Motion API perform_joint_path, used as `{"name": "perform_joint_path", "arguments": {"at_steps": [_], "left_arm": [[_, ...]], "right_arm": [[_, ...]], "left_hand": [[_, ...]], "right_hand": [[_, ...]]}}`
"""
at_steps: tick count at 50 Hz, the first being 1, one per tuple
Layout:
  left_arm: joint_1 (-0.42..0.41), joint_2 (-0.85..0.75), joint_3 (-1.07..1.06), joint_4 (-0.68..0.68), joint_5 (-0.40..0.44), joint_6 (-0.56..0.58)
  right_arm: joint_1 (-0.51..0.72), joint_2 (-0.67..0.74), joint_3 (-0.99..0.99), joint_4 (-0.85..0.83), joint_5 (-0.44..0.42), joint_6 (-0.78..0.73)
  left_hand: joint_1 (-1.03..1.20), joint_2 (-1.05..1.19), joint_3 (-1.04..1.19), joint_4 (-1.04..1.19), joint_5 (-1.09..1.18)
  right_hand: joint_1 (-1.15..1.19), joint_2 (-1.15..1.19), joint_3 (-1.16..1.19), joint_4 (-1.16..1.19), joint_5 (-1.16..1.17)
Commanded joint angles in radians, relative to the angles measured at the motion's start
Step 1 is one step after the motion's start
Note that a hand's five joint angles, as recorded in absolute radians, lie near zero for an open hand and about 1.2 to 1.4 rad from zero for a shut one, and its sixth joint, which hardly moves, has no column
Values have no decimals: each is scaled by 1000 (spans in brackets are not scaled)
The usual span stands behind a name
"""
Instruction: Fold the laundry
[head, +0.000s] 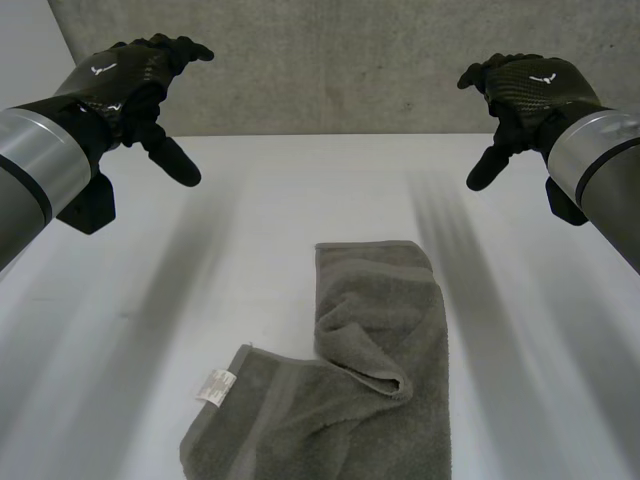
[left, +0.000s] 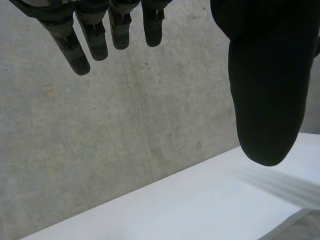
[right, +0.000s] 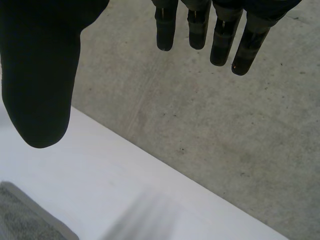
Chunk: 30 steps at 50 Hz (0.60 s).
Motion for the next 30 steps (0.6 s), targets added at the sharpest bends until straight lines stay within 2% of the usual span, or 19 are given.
{"name": "perform_joint_path", "arguments": {"at_steps": [1,7,9,12,14,15,17,18,20,21,22,23,24,25,30], "left_arm": [[-17,-12,2,-22,0,10],[-69,-70,-1,-100,-1,30],[-107,-88,-17,-126,-13,37],[-115,-90,-42,-128,-16,39],[-115,-82,-121,-104,-13,39],[-115,-82,-122,-104,-13,39],[-115,-73,-191,-49,-26,39],[-115,-73,-191,-48,-26,39],[-115,-68,-225,-15,-35,39],[-115,-64,-260,14,-45,40],[-115,-56,-293,37,-53,41],[-115,-56,-294,38,-53,41],[-115,-44,-322,54,-61,41],[-115,-29,-349,68,-67,41],[-110,16,-415,94,-67,41]], "right_arm": [[7,10,9,2,-1,-103],[19,51,42,2,-39,-281],[24,76,58,0,-105,-356],[24,88,71,-5,-148,-389],[24,123,80,-5,-250,-436],[24,123,80,-5,-251,-436],[27,168,83,1,-379,-461],[27,168,83,2,-380,-461],[34,223,77,6,-517,-467],[35,223,77,6,-518,-467],[48,252,74,12,-579,-470],[48,252,74,12,-579,-470],[65,283,66,18,-625,-473],[79,312,59,29,-645,-485],[94,395,25,73,-642,-588]], "left_hand": [[24,32,30,28,-1],[47,55,54,52,23],[59,67,65,64,34],[59,67,65,64,34],[59,67,65,64,34],[59,67,65,64,34],[56,64,63,61,31],[56,64,63,61,31],[53,61,60,58,28],[53,61,60,58,28],[53,61,60,58,28],[53,61,60,58,28],[53,61,60,58,28],[50,58,57,55,26],[44,52,51,49,20]], "right_hand": [[-35,-52,-40,-58,-64],[-35,-52,-40,-58,-64],[-35,-52,-40,-58,-64],[-35,-52,-40,-58,-64],[-35,-52,-40,-58,-64],[-35,-52,-40,-58,-64],[-35,-52,-40,-58,-64],[-35,-52,-40,-58,-64],[-35,-52,-40,-58,-64],[-35,-52,-40,-58,-64],[-28,-45,-33,-52,-57],[-28,-45,-32,-51,-56],[-19,-36,-23,-42,-47],[-19,-36,-23,-42,-47],[-22,-39,-26,-45,-50]]}}
